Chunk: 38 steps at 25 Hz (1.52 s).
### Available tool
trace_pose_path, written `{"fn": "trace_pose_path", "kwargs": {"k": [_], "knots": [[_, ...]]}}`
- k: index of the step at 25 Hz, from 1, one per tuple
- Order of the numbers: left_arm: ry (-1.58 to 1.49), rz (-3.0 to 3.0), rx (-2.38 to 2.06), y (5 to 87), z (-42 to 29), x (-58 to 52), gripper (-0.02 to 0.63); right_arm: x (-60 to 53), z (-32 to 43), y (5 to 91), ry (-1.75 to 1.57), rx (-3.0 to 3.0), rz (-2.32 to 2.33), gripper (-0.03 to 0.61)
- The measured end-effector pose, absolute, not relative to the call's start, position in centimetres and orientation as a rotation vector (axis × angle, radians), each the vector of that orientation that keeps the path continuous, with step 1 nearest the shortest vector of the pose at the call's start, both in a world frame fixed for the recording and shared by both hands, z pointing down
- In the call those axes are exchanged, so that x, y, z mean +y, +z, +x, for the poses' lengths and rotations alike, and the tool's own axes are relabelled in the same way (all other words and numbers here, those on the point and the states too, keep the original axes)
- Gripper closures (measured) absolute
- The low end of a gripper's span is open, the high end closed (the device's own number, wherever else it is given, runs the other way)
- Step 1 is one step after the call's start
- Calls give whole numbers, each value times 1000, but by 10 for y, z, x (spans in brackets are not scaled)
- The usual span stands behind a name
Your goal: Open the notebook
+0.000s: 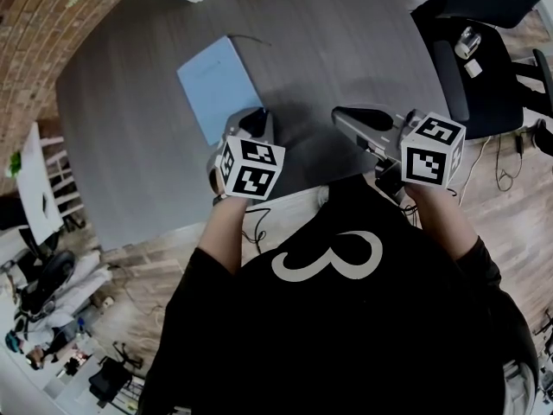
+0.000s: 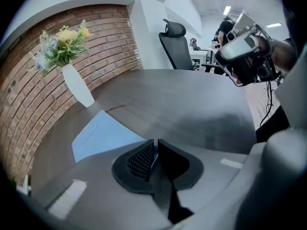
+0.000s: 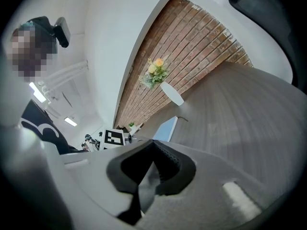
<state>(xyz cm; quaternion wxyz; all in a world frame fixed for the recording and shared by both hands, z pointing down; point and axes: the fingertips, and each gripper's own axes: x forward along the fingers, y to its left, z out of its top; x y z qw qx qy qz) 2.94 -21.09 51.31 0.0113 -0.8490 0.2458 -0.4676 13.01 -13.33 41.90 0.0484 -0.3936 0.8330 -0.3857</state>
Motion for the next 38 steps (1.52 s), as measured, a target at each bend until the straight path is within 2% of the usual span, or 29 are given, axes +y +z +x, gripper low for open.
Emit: {"fn": "trace_pose_path", "kwargs": {"k": [20,38], "knots": [[-1168,-3012,878,470,14,-213,584,-149,112,422,-1163,2574,-1180,577],[-578,-3301,1266,395,-50,-220,589,-204,53,435,-1145,2827,-1059,577]]}}
